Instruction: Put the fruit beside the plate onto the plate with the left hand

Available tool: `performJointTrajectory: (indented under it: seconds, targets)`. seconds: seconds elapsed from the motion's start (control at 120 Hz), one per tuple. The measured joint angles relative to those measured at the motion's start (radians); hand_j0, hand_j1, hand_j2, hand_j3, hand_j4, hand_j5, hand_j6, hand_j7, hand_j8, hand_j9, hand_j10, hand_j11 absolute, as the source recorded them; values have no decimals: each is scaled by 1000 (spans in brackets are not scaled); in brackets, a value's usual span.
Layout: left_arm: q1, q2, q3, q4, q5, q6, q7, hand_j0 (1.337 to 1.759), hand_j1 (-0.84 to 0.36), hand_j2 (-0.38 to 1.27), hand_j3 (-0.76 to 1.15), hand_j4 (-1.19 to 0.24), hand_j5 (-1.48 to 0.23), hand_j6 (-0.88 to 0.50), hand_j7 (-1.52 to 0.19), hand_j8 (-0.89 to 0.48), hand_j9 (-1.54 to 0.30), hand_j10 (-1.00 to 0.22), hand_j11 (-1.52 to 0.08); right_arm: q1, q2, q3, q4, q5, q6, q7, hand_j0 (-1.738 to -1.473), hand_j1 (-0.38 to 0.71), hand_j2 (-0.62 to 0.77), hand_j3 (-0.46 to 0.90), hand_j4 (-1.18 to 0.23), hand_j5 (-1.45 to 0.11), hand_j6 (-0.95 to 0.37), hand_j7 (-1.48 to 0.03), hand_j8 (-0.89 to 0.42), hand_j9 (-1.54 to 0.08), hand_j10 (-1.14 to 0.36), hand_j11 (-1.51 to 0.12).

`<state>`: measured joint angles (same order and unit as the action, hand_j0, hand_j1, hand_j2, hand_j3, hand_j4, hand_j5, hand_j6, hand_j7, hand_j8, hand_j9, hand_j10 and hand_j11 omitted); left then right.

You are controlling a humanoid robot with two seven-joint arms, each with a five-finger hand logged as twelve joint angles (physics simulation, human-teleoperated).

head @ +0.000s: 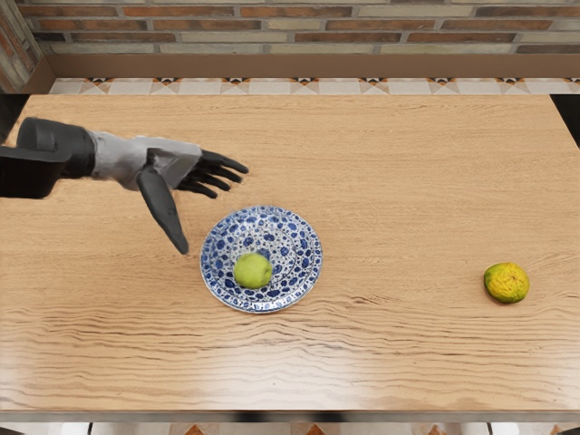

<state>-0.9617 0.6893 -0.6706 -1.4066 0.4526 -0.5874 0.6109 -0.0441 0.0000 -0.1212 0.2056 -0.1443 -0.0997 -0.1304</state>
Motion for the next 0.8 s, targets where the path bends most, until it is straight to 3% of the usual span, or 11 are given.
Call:
performJointTrajectory:
  seconds: [0.125, 0.2, 0.3, 0.508, 0.8]
  targets:
    - [40, 58, -28, 39, -190, -17, 0, 1658, 296, 24, 0, -55, -72, -44, -71, -42, -72, -53, -72, 0, 0, 0, 0, 0, 0, 0, -1658, -329, -3, 0, -17, -22, -17, -22, -17, -22, -17, -22]
    - [124, 72, -34, 86, -320, -20, 0, 1658, 309, 17, 0, -41, -54, -33, -53, -31, -53, -39, -53, 0, 0, 0, 0, 0, 0, 0, -1658, -329, -3, 0, -17, -22, -17, -22, -17, -22, -17, -22]
    - [168, 147, -37, 134, -421, -23, 0, 1658, 322, 11, 0, -28, -36, -23, -35, -22, -36, -27, -36, 0, 0, 0, 0, 0, 0, 0, -1658, -329, -3, 0, -17, -22, -17, -22, -17, -22, -17, -22]
    - [215, 315, -37, 161, -477, -24, 0, 1658, 335, 5, 0, -13, -17, -11, -17, -11, -17, -12, -17, 0, 0, 0, 0, 0, 0, 0, -1658, -329, -3, 0, -17, -22, -17, -22, -17, -22, -17, -22]
    - [214, 371, -36, 200, -487, -25, 0, 1658, 342, 1, 0, -6, -8, -5, -8, -5, -8, -6, -8, 0, 0, 0, 0, 0, 0, 0, -1658, -329, -3, 0, -17, -22, -17, -22, -17, -22, -17, -22]
